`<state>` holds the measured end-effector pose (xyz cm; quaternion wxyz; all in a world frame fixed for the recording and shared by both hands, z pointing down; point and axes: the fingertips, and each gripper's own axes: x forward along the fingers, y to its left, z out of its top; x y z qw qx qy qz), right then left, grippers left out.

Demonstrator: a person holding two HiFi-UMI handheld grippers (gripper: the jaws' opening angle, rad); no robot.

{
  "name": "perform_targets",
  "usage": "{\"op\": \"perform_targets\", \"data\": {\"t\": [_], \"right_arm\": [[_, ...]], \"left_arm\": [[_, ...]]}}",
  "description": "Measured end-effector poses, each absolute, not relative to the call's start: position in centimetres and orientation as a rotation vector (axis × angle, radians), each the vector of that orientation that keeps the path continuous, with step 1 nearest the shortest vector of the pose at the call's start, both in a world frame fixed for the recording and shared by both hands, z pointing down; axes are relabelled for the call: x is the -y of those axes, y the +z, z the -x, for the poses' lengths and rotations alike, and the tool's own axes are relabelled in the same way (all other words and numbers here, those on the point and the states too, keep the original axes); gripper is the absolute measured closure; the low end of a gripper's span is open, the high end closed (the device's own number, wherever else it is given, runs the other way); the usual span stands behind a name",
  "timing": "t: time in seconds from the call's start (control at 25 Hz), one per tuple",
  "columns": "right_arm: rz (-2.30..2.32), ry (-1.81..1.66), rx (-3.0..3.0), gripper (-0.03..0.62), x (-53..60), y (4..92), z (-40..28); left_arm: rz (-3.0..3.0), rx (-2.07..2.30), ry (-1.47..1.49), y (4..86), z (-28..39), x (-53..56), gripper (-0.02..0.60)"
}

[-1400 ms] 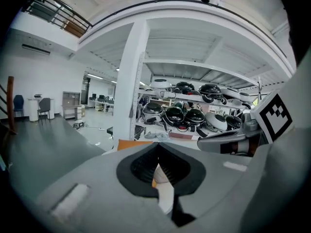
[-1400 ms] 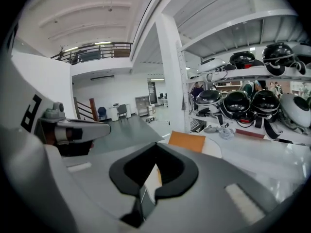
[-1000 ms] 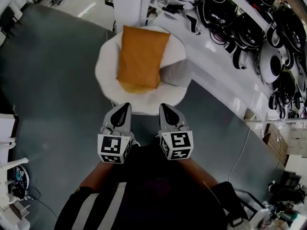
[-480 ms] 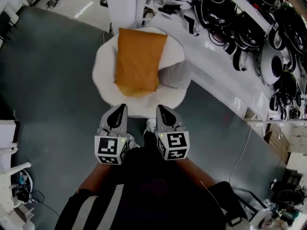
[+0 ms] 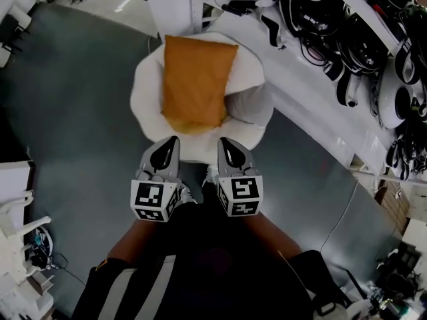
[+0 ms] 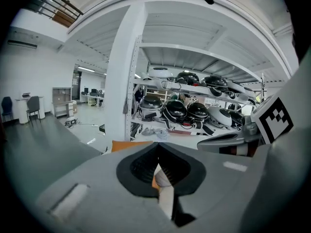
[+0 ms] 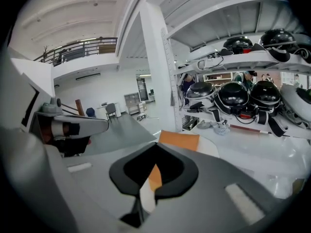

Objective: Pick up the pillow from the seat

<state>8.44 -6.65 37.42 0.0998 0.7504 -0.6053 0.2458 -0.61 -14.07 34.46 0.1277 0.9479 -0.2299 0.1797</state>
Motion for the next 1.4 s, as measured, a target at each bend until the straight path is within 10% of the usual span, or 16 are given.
{"op": "perform_targets", "data": {"t": [1.04, 1.4], "right_arm": [[-2.21, 0.948, 1.609, 0.591, 18.5, 52.0, -17.1], [-2.211, 1.073, 1.543, 0.589, 22.5, 60.1, -18.5]], "left_arm": [[-2.65, 0.645, 0.692, 49.1, -5.9, 26.8, 0.575], [-2.574, 0.626, 0.79, 57.7, -6.6, 32.4, 0.488]]}}
